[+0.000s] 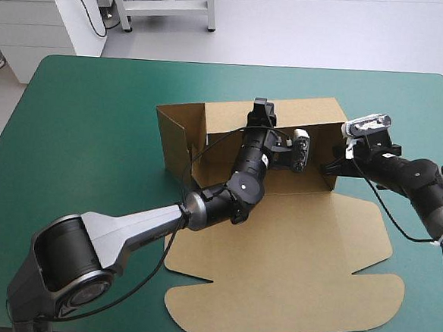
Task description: Fold the box
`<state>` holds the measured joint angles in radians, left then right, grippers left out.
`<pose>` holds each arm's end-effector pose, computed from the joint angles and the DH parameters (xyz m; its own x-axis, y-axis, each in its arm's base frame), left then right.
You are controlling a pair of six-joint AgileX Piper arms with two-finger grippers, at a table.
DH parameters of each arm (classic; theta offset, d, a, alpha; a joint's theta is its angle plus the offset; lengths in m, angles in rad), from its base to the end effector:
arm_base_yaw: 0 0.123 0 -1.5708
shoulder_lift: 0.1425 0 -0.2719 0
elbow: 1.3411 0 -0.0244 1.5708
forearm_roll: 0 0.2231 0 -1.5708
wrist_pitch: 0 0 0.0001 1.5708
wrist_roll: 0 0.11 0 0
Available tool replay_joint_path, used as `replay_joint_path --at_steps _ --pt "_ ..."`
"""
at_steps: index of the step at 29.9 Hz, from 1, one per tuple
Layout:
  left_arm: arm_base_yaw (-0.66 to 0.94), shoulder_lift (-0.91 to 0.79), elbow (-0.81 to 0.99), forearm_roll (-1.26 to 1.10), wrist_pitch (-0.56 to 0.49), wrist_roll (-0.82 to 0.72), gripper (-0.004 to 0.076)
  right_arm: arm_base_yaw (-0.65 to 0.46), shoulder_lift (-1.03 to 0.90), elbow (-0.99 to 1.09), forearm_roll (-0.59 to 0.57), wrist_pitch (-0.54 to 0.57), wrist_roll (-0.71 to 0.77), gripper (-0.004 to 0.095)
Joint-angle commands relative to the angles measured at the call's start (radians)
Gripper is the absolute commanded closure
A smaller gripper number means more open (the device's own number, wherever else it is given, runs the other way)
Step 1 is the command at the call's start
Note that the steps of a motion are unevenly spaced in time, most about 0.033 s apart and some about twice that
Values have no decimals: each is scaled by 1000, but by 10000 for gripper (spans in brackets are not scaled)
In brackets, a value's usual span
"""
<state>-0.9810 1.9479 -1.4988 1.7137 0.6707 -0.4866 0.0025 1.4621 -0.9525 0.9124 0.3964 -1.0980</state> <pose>0.2990 -0.3249 0.2815 0.2675 0.9524 -0.1461 0.2281 0.0848 0.9699 0.3044 0.0344 0.2602 -0.5539 -0.2139 -0.8047 -0.3742 0.9273 0.0111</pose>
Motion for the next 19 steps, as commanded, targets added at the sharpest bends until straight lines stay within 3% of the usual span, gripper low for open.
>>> replay_joint_path --at_steps 1,9,15,17,19 --pt "-23 -78 -23 74 34 -18 393 5 31 -35 -12 18 34 905" --pt "-64 -127 -23 74 42 -18 394 5 57 -126 -19 25 85 905" --pt "-111 -158 -23 72 106 -26 400 5 57 -136 -71 45 137 905" --pt "-123 -171 -23 67 129 -27 448 5 57 -136 -109 66 166 905" --pt "-129 -191 -23 58 138 -21 562 5 57 -138 -127 82 185 905"
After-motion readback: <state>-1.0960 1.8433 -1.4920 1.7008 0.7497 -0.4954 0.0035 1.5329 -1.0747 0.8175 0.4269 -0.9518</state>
